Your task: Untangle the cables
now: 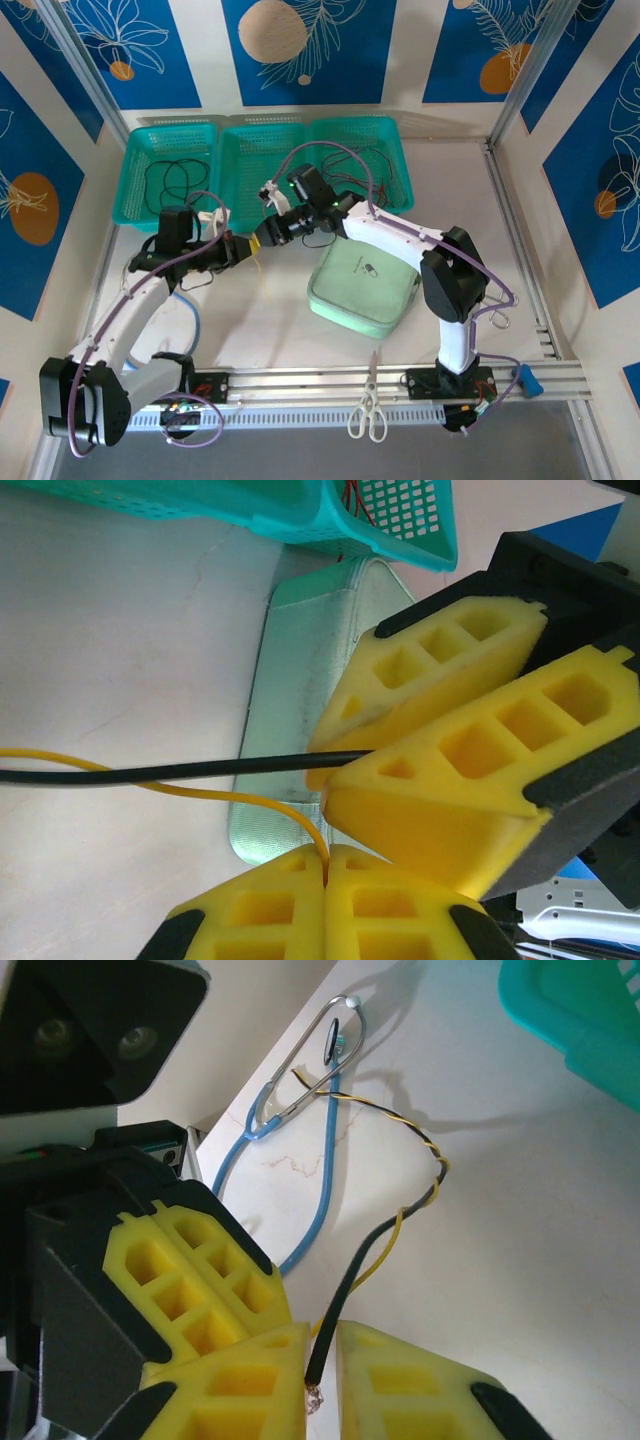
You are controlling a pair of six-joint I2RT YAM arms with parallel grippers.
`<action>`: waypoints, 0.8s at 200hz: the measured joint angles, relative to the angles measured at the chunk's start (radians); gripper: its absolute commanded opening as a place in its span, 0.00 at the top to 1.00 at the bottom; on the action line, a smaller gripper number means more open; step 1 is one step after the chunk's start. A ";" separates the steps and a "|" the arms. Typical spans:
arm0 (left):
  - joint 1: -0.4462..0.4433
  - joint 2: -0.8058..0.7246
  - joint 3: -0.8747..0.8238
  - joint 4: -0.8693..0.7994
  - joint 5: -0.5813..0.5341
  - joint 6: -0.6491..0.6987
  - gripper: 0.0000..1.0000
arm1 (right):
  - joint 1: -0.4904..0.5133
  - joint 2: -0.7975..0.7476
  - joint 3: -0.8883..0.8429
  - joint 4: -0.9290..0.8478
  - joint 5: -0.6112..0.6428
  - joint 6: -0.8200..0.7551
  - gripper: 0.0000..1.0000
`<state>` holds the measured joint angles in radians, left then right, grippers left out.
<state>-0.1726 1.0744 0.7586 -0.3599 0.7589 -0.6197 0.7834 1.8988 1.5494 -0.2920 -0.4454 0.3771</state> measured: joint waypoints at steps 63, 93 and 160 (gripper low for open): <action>0.000 0.000 0.001 -0.009 0.000 0.000 1.00 | 0.000 0.002 0.001 0.000 0.039 -0.014 1.00; 0.000 -0.004 0.004 -0.022 0.000 0.000 1.00 | -0.015 -0.016 -0.021 0.000 0.090 -0.026 1.00; 0.000 -0.008 0.038 -0.026 0.000 0.000 1.00 | -0.103 -0.135 -0.122 0.023 0.159 -0.029 1.00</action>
<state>-0.1726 1.0668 0.7963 -0.3862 0.7589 -0.6193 0.6800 1.7638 1.4273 -0.2691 -0.2859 0.3485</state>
